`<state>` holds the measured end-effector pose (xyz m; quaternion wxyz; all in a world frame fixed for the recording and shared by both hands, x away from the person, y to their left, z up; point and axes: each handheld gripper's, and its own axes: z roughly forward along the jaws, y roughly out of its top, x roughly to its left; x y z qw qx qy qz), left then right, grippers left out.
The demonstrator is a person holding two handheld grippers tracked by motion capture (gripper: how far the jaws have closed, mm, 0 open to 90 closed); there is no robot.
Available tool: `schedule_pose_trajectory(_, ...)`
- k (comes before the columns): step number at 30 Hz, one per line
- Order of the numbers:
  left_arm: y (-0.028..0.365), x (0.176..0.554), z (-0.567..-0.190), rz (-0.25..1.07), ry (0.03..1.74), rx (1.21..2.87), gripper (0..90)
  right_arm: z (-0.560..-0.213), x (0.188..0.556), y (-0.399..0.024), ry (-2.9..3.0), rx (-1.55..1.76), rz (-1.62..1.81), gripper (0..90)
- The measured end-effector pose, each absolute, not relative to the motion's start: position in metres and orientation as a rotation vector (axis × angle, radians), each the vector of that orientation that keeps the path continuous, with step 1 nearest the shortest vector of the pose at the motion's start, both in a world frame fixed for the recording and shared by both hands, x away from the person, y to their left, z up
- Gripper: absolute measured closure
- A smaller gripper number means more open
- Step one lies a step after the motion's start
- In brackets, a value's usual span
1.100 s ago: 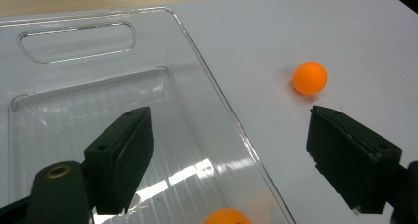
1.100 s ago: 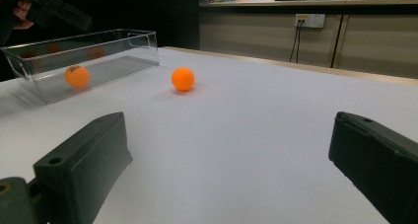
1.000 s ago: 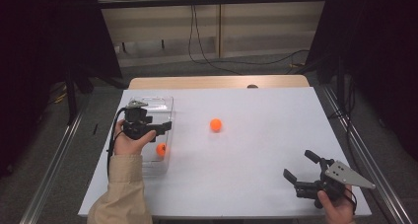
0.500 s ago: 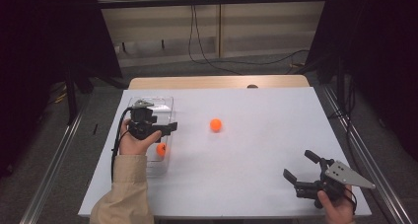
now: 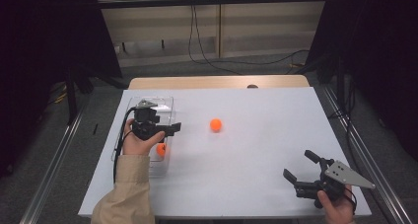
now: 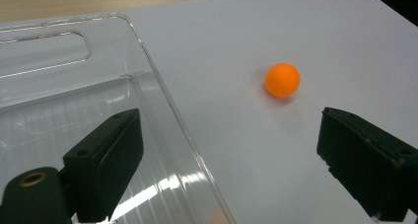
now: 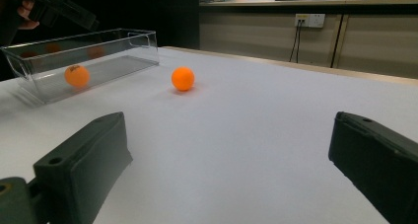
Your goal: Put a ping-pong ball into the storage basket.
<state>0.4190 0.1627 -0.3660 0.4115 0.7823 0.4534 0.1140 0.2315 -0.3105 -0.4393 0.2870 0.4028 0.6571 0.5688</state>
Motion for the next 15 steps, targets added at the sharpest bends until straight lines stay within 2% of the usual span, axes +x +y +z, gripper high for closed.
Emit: schedule_pose_trajectory(15,0.154,0.4188,-0.3665,0.284,1.111,1.97,8.8,-0.4393,0.232,-0.3103,1.754,1.076,1.519,1.2)
